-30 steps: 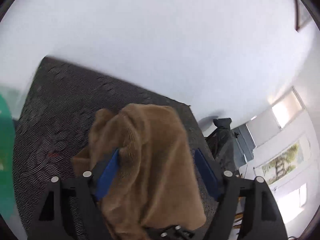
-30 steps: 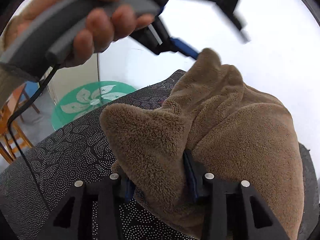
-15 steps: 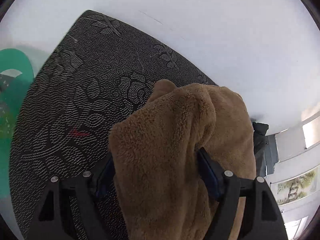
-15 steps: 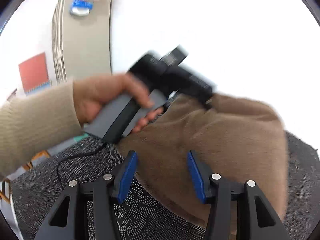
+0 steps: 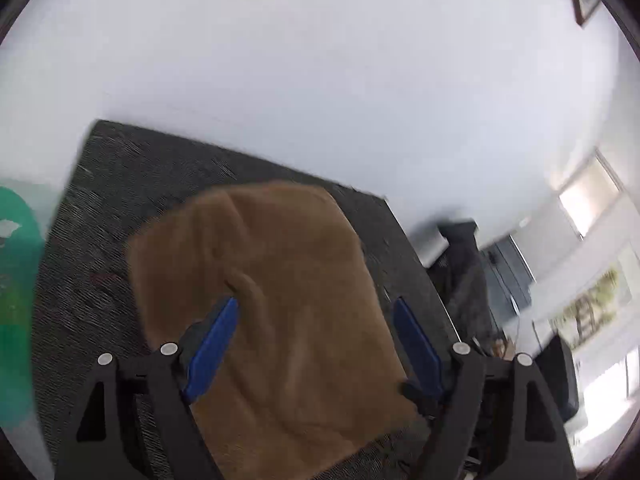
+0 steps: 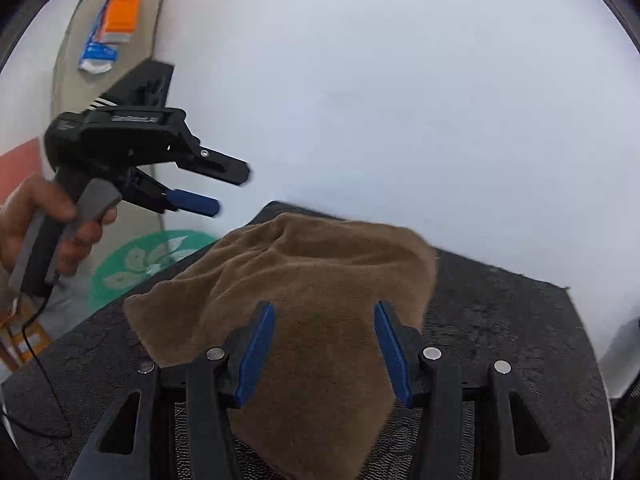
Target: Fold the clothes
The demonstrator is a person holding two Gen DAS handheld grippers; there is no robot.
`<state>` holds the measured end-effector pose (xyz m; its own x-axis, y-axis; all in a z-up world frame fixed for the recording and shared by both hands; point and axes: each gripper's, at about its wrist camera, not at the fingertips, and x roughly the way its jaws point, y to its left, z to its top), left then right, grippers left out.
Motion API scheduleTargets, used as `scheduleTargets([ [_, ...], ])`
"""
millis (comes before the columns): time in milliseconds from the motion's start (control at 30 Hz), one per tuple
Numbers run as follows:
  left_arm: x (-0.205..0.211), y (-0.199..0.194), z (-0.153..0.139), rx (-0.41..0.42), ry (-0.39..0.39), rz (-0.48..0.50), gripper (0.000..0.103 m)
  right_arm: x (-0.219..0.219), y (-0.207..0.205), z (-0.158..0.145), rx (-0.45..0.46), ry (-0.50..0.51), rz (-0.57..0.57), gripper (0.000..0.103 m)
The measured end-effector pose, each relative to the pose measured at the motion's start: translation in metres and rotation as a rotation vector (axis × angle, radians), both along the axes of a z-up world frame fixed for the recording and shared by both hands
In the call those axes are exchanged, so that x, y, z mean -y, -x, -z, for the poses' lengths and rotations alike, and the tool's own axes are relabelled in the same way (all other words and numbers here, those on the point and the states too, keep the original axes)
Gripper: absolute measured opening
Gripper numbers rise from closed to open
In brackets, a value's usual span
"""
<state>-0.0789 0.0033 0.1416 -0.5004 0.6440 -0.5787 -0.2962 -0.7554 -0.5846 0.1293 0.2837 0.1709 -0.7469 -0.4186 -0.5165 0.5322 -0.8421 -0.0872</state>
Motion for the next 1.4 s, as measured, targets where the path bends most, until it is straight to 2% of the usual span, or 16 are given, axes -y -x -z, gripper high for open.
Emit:
scheduleTargets([
  [100,-0.018,-0.004,0.037,0.082,0.054,-0.003,0.083,0.012,-0.007,0.011,0.070,-0.074,-0.072,0.054],
  [133,-0.018,-0.009,0.038,0.099,0.069,-0.012,0.083,0.011,-0.004,0.023,0.086,-0.110,-0.081,0.054],
  [167,-0.015,-0.010,0.048,0.117,0.068,-0.018,0.083,0.008,-0.003,0.031,0.093,-0.124,-0.088,0.054],
  [200,-0.011,-0.010,0.057,0.127,0.031,-0.017,0.082,0.004,-0.002,0.039,0.103,-0.134,-0.097,0.055],
  [300,-0.010,-0.003,0.072,0.103,-0.005,-0.019,0.082,-0.008,0.004,0.046,0.143,-0.097,-0.122,0.055],
  [433,-0.025,-0.004,0.069,0.058,0.078,-0.005,0.082,-0.007,0.013,0.042,0.185,-0.080,-0.134,0.055],
  [567,-0.023,-0.005,0.064,0.068,0.026,-0.029,0.082,-0.015,0.012,0.038,0.193,-0.068,-0.152,0.057],
  [700,-0.025,-0.009,0.042,0.016,0.039,-0.057,0.084,-0.023,0.033,0.028,0.254,0.024,-0.153,0.065],
  [767,-0.029,-0.005,0.028,-0.029,0.043,-0.058,0.085,-0.024,0.048,0.018,0.203,0.071,-0.098,0.081],
  [867,-0.036,0.018,0.015,-0.054,0.083,-0.107,0.086,-0.029,0.066,-0.004,0.129,0.060,-0.014,0.083],
  [1000,-0.043,0.033,0.025,-0.002,0.055,-0.101,0.086,-0.029,0.107,-0.024,0.110,0.025,0.046,0.083],
  [1100,-0.050,0.030,0.042,-0.004,0.121,-0.119,0.086,-0.023,0.145,-0.026,0.159,0.040,0.047,0.083],
  [1233,-0.041,0.033,0.063,0.041,0.120,-0.145,0.086,-0.006,0.175,-0.015,0.264,0.038,-0.013,0.083],
  [1333,-0.037,0.031,0.065,0.024,0.143,-0.135,0.086,0.014,0.198,0.002,0.357,0.053,-0.082,0.083],
  [1400,-0.035,0.031,0.069,0.016,0.153,-0.128,0.086,0.022,0.206,0.014,0.397,0.027,-0.081,0.083],
])
